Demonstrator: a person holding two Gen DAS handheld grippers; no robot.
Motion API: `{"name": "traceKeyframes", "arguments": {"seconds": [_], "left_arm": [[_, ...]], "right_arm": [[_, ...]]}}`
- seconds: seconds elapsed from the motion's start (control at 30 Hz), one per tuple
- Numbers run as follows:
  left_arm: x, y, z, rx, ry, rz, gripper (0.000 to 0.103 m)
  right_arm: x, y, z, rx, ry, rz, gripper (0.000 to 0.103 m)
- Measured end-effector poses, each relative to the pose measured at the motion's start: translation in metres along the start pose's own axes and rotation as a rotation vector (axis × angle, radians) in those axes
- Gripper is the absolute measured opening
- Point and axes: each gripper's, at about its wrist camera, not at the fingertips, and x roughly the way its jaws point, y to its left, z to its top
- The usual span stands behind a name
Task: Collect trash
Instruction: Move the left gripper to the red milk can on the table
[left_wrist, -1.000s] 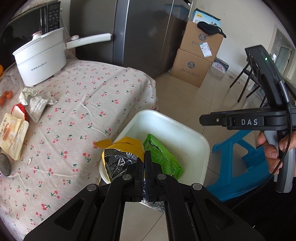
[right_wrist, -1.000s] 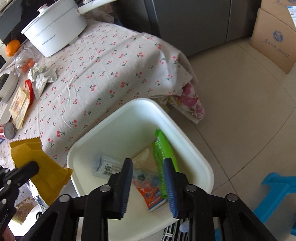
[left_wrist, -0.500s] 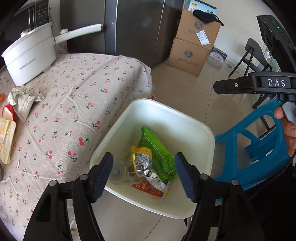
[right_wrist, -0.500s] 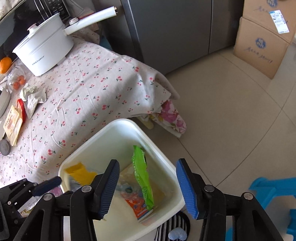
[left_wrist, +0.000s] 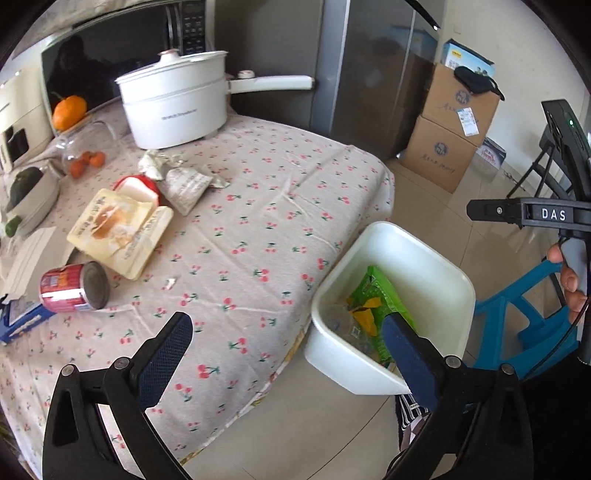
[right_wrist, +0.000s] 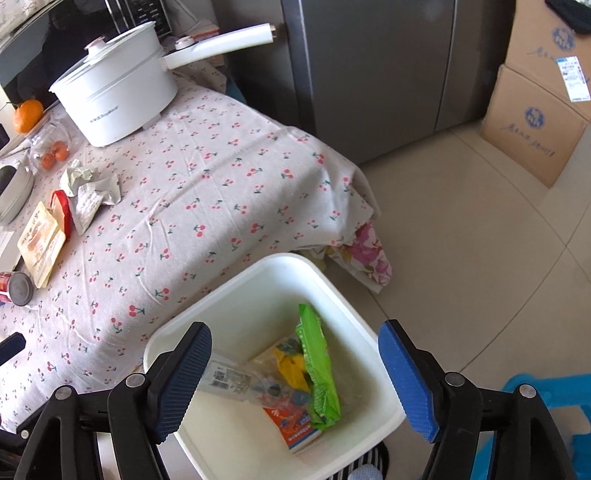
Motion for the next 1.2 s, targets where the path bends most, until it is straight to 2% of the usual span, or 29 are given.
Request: {"name": "traceKeyframes", "arguments": {"seconds": [0.23, 0.33, 0.43, 0.5, 0.57, 0.63, 0.87, 0.97, 1.07, 1.2], "left_arm": [[-0.034, 0.077, -0.009, -0.056, -0.056, 0.109, 0.103], [-0.039, 0.118, -0.015, -0.117, -0.090, 0.155, 0.103], [-0.033, 0.158, -0.021, -0.180, -0.068, 0.152, 0.103], [-0.025, 0.174, -0.024, -0.160, -0.045, 0.172, 0.103], [-0.016, 0.183, -0.027, -0.103, -0.019, 0.194, 0.103], [-0.005, 0.188, -0.027, -0.065, 0.013, 0.182, 0.103], [0.019, 0.202, -0.016, -0.096, 0.023, 0.070, 0.103], [0.030, 0.198, -0.011, -0.071, 0.036, 0.077, 0.103], [0.034, 0.195, -0.004, -0.056, 0.012, 0.127, 0.103], [0.041, 0.201, 0.005, -0.111, 0.009, 0.127, 0.103]], "right_arm": [[0.004, 0.063, 0.004, -0.108, -0.015, 0.032, 0.082], [0.006, 0.088, 0.006, -0.160, -0.028, 0.035, 0.083], [0.012, 0.110, 0.008, -0.193, -0.030, 0.029, 0.085], [0.018, 0.122, 0.012, -0.202, -0.020, 0.036, 0.085], [0.022, 0.132, 0.016, -0.206, -0.010, 0.052, 0.085], [0.025, 0.141, 0.021, -0.208, -0.012, 0.065, 0.085], [0.037, 0.157, 0.026, -0.226, 0.004, 0.062, 0.085], [0.042, 0.157, 0.026, -0.222, 0.018, 0.053, 0.085], [0.047, 0.157, 0.026, -0.219, 0.032, 0.046, 0.085], [0.049, 0.159, 0.025, -0.216, 0.041, 0.052, 0.085]]}}
